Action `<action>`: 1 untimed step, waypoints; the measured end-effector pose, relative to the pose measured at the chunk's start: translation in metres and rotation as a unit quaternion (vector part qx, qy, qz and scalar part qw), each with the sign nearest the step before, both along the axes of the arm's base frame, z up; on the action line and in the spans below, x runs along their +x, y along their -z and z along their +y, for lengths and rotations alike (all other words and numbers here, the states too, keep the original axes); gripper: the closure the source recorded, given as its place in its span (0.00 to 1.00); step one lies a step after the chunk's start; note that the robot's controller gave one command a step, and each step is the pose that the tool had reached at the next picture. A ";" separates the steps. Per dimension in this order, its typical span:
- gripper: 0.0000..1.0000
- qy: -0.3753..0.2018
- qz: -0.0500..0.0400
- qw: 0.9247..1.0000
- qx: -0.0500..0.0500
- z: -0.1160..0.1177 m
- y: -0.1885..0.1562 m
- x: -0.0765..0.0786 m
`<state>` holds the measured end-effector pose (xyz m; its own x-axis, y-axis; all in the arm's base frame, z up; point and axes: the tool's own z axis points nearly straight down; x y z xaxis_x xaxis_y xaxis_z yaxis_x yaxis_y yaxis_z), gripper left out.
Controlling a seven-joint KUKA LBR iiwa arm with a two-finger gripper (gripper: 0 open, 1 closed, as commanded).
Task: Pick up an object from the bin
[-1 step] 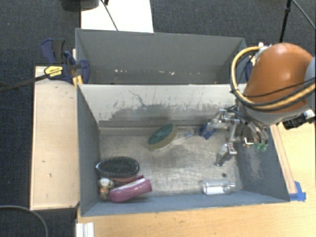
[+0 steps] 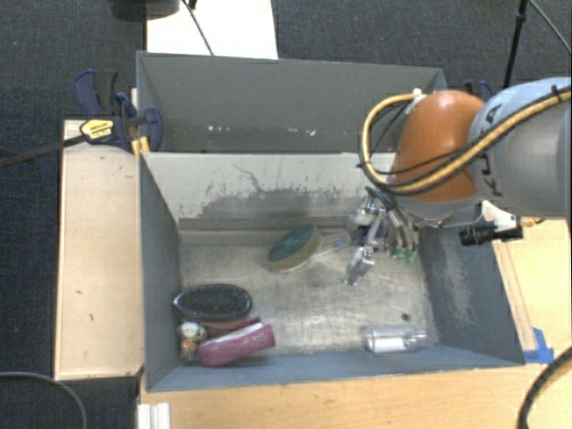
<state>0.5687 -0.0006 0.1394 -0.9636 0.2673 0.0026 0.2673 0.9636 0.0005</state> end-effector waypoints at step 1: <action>0.00 -0.040 -0.006 0.999 -0.001 0.024 0.067 0.014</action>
Offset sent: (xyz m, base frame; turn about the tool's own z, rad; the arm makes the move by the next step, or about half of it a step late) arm 0.0106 0.0233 -0.0694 -0.0806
